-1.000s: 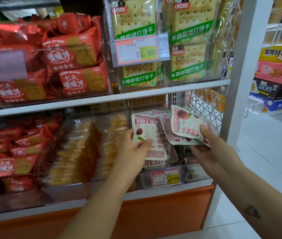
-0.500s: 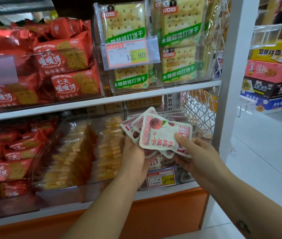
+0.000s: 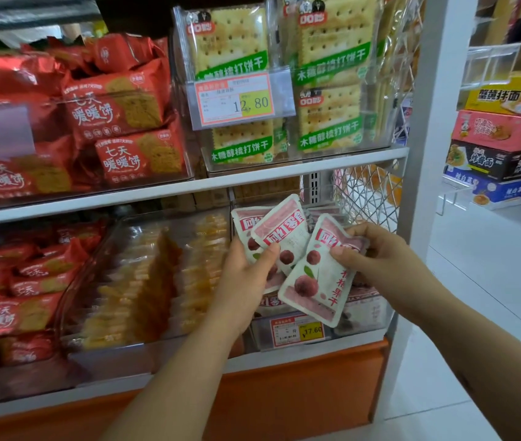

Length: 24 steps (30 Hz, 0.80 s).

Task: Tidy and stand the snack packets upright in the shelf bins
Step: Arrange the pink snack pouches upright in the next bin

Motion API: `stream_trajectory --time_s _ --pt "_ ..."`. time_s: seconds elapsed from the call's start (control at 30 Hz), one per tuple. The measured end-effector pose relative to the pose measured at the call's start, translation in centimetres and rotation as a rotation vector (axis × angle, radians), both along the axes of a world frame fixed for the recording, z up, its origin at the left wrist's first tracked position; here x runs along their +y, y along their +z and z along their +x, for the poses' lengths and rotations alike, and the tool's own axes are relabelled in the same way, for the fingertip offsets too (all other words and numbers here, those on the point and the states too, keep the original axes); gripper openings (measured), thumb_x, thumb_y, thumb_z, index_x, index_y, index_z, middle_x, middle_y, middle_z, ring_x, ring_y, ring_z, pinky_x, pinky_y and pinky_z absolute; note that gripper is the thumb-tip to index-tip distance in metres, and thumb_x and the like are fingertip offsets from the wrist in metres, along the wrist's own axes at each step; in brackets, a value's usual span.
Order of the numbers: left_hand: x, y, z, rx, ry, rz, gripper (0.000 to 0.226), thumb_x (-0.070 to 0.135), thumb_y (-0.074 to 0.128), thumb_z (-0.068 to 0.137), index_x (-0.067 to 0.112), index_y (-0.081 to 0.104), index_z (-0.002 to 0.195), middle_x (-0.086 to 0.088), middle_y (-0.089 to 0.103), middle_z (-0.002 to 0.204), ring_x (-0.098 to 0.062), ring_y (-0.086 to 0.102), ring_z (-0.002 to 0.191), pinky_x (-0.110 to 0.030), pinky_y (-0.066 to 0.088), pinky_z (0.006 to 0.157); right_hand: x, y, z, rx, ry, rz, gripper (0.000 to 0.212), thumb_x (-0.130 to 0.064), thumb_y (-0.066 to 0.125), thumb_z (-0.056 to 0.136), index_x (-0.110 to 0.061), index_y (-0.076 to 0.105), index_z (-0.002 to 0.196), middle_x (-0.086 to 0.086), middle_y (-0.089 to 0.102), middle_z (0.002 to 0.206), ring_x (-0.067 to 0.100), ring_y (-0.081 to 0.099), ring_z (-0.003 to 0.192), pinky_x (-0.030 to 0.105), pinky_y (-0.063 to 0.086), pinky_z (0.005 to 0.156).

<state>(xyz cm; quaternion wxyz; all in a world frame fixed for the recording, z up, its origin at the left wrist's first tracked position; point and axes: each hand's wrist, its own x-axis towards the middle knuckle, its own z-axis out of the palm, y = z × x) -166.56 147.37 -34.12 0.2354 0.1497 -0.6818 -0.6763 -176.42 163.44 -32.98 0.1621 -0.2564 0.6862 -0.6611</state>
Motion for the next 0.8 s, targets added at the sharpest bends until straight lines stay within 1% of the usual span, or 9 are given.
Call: stream_trajectory --time_s 0.07,0.27,0.33,0.43,0.5,0.57,0.63,0.7,0.8 --pt "0.0 0.4 0.1 0.018 -0.026 -0.105 0.026 0.019 0.056 0.093 0.034 0.05 0.113 0.01 0.067 0.11 -0.003 0.067 0.094 -0.024 0.057 0.07 0.1 0.0 0.0 0.071 0.023 0.031 0.013 -0.015 0.065 0.085 -0.018 0.053 0.084 -0.001 0.073 0.085 0.013 0.072 0.074 0.029 0.056 0.057" --pt "0.0 1.0 0.0 -0.006 -0.126 -0.255 0.032 0.02 0.058 0.092 0.045 0.046 0.108 0.014 0.065 0.111 -0.001 0.065 0.099 -0.027 0.057 0.079 0.2 0.5 -0.2 0.316 0.054 0.074 0.018 -0.014 0.068 0.082 -0.023 0.053 0.079 -0.005 0.067 0.101 0.009 0.069 0.084 0.028 0.058 0.058" --pt "-0.3 1.2 -0.2 0.003 -0.115 -0.247 0.033 0.02 0.06 0.091 0.045 0.047 0.107 0.013 0.066 0.111 -0.003 0.065 0.099 -0.03 0.057 0.082 0.0 0.3 -0.3 0.366 0.02 0.059 0.02 -0.013 0.069 0.081 -0.026 0.054 0.078 -0.011 0.065 0.106 0.008 0.067 0.092 0.03 0.059 0.062" --pt "-0.9 1.3 -0.3 -0.006 -0.041 -0.322 0.035 0.027 0.063 0.088 0.043 0.046 0.113 0.014 0.063 0.116 -0.005 0.061 0.107 -0.036 0.053 0.09 -0.7 0.0 -0.5 0.543 -0.055 0.05 0.027 -0.012 0.071 0.078 -0.032 0.053 0.079 -0.025 0.058 0.108 -0.005 0.057 0.103 0.022 0.057 0.072" --pt "-1.5 1.3 0.0 -0.005 -0.002 -0.398 0.044 0.03 0.065 0.086 0.035 0.044 0.124 0.017 0.06 0.118 0.0 0.057 0.11 -0.027 0.052 0.09 -1.3 -0.5 -0.4 0.681 -0.028 0.062 0.034 -0.013 0.073 0.076 -0.038 0.05 0.079 -0.025 0.054 0.113 -0.006 0.052 0.109 0.019 0.052 0.085" --pt "-2.0 1.3 0.5 -0.012 -0.023 -0.474 0.05 0.029 0.068 0.084 0.039 0.04 0.124 0.021 0.057 0.118 0.008 0.056 0.106 -0.015 0.051 0.083 -1.9 -1.5 -0.3 0.795 0.064 0.164 0.037 -0.02 0.075 0.073 -0.041 0.045 0.078 -0.02 0.052 0.117 0.002 0.051 0.114 0.018 0.044 0.093" --pt "-2.5 1.2 1.0 -0.086 -0.067 -0.567 0.051 0.033 0.068 0.083 0.05 0.037 0.12 0.019 0.054 0.124 0.007 0.056 0.107 -0.016 0.05 0.085 -2.2 -2.6 -0.1 0.83 0.165 0.306 0.035 -0.029 0.075 0.073 -0.037 0.043 0.083 -0.017 0.056 0.103 0.006 0.055 0.097 0.025 0.048 0.083" --pt "-2.8 1.3 1.5 -0.19 -0.083 -0.654 0.045 0.051 0.06 0.081 0.05 0.042 0.121 0.018 0.053 0.127 0.0 0.054 0.114 -0.024 0.048 0.093 -2.3 -3.2 0.2 0.796 0.2 0.382 0.04 -0.036 0.075 0.074 -0.032 0.04 0.093 -0.015 0.054 0.09 0.006 0.055 0.084 0.031 0.051 0.075" --pt "-3.2 1.4 1.8 -0.242 0.002 -0.786 0.05 0.058 0.046 0.085 0.033 0.053 0.127 0.013 0.06 0.122 -0.007 0.055 0.113 -0.029 0.047 0.092 -2.3 -3.2 0.5 0.819 0.162 0.365 0.058 -0.043 0.073 0.073 -0.035 0.028 0.11 -0.012 0.059 0.102 0.005 0.059 0.092 0.027 0.053 0.081"
